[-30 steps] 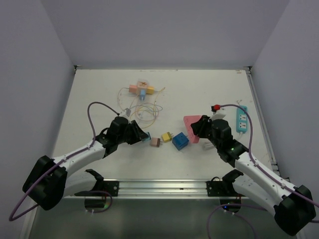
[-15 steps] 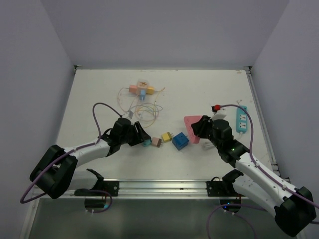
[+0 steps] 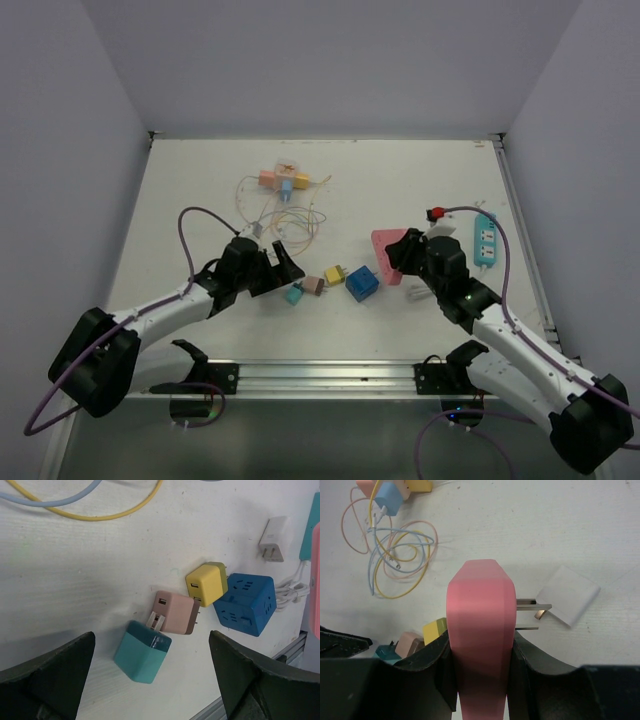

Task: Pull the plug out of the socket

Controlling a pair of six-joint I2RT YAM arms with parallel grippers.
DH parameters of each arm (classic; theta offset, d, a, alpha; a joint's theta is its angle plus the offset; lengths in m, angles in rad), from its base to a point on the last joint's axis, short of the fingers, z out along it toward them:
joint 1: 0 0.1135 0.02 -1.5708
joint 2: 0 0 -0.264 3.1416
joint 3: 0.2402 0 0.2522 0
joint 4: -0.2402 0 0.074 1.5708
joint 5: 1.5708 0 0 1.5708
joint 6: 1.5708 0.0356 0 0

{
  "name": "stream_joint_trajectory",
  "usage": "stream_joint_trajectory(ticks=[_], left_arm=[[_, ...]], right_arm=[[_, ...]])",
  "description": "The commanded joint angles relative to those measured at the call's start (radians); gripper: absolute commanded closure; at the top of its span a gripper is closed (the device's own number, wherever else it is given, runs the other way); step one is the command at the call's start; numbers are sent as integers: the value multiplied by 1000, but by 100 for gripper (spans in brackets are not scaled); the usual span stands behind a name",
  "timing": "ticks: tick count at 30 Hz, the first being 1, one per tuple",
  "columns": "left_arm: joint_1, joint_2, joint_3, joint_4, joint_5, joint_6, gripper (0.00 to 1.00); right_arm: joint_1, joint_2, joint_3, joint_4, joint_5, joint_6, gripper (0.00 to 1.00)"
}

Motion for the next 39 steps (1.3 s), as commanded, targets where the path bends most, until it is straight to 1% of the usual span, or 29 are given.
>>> stream_joint_trajectory(ticks=[1, 6, 8, 9, 11, 12, 13, 14, 17, 18, 20, 22, 23, 24, 28, 30, 31, 32, 33, 34, 39], left_arm=[[9, -46, 72, -124, -50, 37, 0], [9, -92, 190, -271, -126, 103, 0], [9, -114, 232, -345, -204, 146, 0], [9, -120, 276, -395, -226, 163, 0], [10, -143, 319, -440, -273, 203, 1], [10, -152, 362, -462, -322, 244, 0], [10, -160, 382, -497, -350, 267, 0], [12, -174, 400, -512, -399, 313, 0], [18, -200, 463, -554, -473, 384, 0], [18, -206, 479, -557, -526, 431, 0], [23, -238, 479, -548, -638, 511, 0], [30, -253, 441, -508, -680, 540, 0], [32, -272, 421, -491, -709, 557, 0], [36, -281, 380, -459, -718, 561, 0], [56, -329, 272, -373, -745, 565, 0], [70, -326, 282, -385, -763, 571, 0], [75, -324, 282, -379, -774, 573, 0], [79, -323, 279, -373, -777, 579, 0], [82, -318, 279, -371, -777, 579, 0], [91, -315, 281, -373, -777, 576, 0], [124, -299, 290, -382, -769, 567, 1]], right_arm=[[-20, 8, 69, 19, 45, -10, 100], [-67, 31, 114, -11, 60, -16, 100], [-124, 46, 132, -23, 54, -13, 100], [-179, 54, 138, -27, 31, -1, 100], [-237, 85, 152, -31, 13, 17, 100], [-263, 97, 158, -33, 11, 33, 100], [-309, 114, 163, -33, 1, 40, 100], [-331, 146, 180, -31, -4, 48, 100], [-395, 228, 220, -21, -12, 91, 100], [-429, 247, 227, -13, -13, 120, 100], [-483, 334, 253, 42, -45, 180, 100], [-530, 387, 272, 55, -65, 204, 100], [-535, 410, 290, 103, -75, 215, 100], [-570, 463, 301, 117, -79, 227, 100], [-624, 589, 353, 187, -121, 249, 100], [-658, 637, 381, 228, -174, 261, 100], [-665, 687, 390, 246, -193, 263, 100], [-673, 709, 408, 275, -193, 269, 100], [-688, 735, 419, 286, -243, 273, 100], [-699, 779, 430, 295, -262, 277, 100], [-742, 887, 476, 351, -346, 306, 100]])
